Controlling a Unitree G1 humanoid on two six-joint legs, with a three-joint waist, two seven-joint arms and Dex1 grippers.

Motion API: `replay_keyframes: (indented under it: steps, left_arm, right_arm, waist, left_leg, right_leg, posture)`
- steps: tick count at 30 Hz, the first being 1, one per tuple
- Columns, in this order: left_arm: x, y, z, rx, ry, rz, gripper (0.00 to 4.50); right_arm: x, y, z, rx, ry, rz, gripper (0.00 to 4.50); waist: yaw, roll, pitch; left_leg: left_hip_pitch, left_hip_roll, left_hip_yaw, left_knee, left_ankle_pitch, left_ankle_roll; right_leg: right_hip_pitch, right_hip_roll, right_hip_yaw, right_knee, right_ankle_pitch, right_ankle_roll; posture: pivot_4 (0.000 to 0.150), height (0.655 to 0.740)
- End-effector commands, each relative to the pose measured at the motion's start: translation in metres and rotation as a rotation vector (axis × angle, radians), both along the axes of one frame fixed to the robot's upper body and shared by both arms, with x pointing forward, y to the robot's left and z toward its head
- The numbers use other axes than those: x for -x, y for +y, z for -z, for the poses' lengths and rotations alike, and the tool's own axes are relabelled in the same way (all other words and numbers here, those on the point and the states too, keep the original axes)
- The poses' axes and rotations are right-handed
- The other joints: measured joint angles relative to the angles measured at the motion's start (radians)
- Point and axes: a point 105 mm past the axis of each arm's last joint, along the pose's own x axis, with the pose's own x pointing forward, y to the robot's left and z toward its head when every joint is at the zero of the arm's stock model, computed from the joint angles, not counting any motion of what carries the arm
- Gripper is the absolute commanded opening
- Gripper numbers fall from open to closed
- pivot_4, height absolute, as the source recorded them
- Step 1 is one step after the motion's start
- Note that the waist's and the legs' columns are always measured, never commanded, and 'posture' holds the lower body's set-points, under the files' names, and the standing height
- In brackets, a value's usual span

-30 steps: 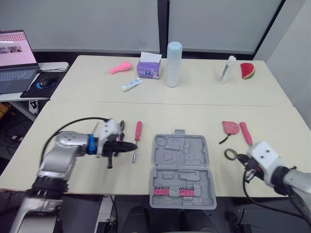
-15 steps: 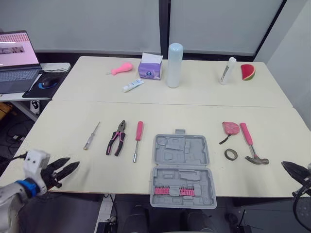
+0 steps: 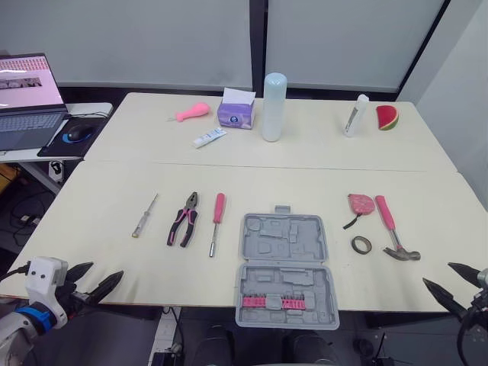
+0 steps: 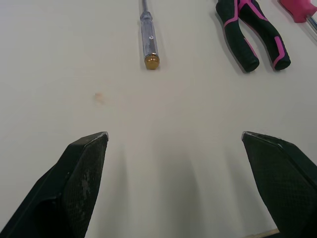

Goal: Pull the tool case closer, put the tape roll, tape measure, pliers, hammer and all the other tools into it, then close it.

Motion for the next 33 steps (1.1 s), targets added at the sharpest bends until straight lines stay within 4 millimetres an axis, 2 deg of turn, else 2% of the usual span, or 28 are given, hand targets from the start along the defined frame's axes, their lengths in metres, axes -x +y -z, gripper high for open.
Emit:
replay_keyframes:
  steps: [1, 5, 8, 13, 17, 20, 23, 26, 30, 33]
  left_arm:
    - [-0.004, -0.003, -0.012, -0.016, -0.05, 0.015, 4.5]
    - [-0.001, -0.001, -0.014, -0.023, -0.045, 0.014, 4.5]
    - [0.004, -0.009, -0.017, -0.041, -0.036, 0.081, 4.5]
    - [0.004, -0.04, -0.028, -0.082, -0.044, 0.297, 4.5]
    - [-0.006, -0.079, -0.042, -0.078, -0.091, 0.507, 4.5]
    - [-0.006, -0.109, -0.043, -0.089, -0.078, 0.694, 4.5]
    - [-0.015, -0.154, -0.06, -0.047, -0.13, 0.925, 4.5]
    - [-0.02, -0.181, -0.073, -0.019, -0.168, 1.051, 4.5]
    - [-0.022, -0.203, -0.082, 0.007, -0.177, 1.152, 4.5]
    - [-0.022, -0.216, -0.088, 0.029, -0.159, 1.219, 4.5]
  right_arm:
    - [0.0, 0.0, 0.0, 0.001, -0.019, 0.016, 4.48]
    - [0.001, -0.003, 0.003, 0.004, -0.015, 0.019, 4.48]
    - [0.0, -0.005, 0.006, 0.012, 0.0, 0.0, 4.48]
    - [0.0, 0.0, 0.011, 0.064, 0.058, -0.104, 4.48]
    - [-0.01, 0.011, 0.01, 0.136, 0.089, -0.244, 4.48]
    - [-0.019, 0.016, 0.009, 0.161, 0.11, -0.308, 4.48]
    - [-0.037, 0.025, 0.009, 0.193, 0.143, -0.395, 4.48]
    - [-0.049, 0.029, 0.011, 0.215, 0.165, -0.433, 4.48]
    - [-0.065, 0.036, 0.018, 0.223, 0.163, -0.435, 3.22]
    - [-0.079, 0.043, 0.028, 0.238, 0.161, -0.423, 3.22]
  waist:
    - [0.0, 0.0, 0.0]
    - [0.0, 0.0, 0.0]
    - [0.0, 0.0, 0.0]
    - [-0.001, 0.0, 0.0]
    - [0.001, 0.001, 0.0]
    - [0.001, 0.0, 0.0]
    - [0.001, 0.001, 0.001]
    - [0.001, 0.002, 0.002]
    - [0.0, 0.003, 0.002]
    - [-0.001, 0.003, 0.003]
  left_leg:
    - [0.0, 0.0, 0.0, 0.0, 0.0, 0.0]
    - [0.0, 0.0, 0.0, 0.0, 0.0, 0.0]
    - [0.0, 0.0, 0.0, 0.0, 0.0, 0.0]
    - [0.0, 0.0, 0.001, -0.001, 0.0, 0.0]
    - [0.0, 0.0, 0.002, -0.001, 0.0, 0.0]
    - [0.0, 0.0, 0.002, -0.001, 0.0, 0.0]
    - [0.0, 0.0, 0.002, -0.001, 0.0, 0.0]
    - [0.0, -0.001, 0.002, -0.001, 0.0, 0.0]
    - [-0.001, 0.0, 0.001, -0.001, 0.0, 0.0]
    - [-0.002, 0.0, 0.001, -0.003, 0.0, 0.0]
  right_leg:
    - [0.0, 0.0, 0.0, 0.0, 0.0, 0.0]
    - [0.0, 0.0, 0.0, 0.0, 0.0, 0.0]
    - [0.0, 0.0, 0.0, -0.001, 0.0, 0.0]
    - [0.0, 0.0, 0.001, -0.002, 0.0, 0.0]
    - [0.0, 0.001, 0.002, -0.003, 0.0, 0.0]
    - [0.001, 0.004, 0.003, -0.003, 0.0, 0.0]
    - [0.001, 0.006, 0.004, -0.004, 0.0, 0.0]
    - [0.001, 0.006, 0.005, -0.004, 0.0, 0.0]
    - [0.001, 0.007, 0.004, -0.006, 0.0, 0.0]
    - [0.001, 0.007, 0.004, -0.008, 0.0, 0.0]
  posture:
    - [0.15, 0.7002]
    - [0.15, 0.7002]
    - [0.15, 0.7002]
    - [0.15, 0.7002]
    - [0.15, 0.7002]
    - [0.15, 0.7002]
    - [0.15, 0.7002]
    - [0.15, 0.7002]
    - [0.15, 0.7002]
    - [0.15, 0.7002]
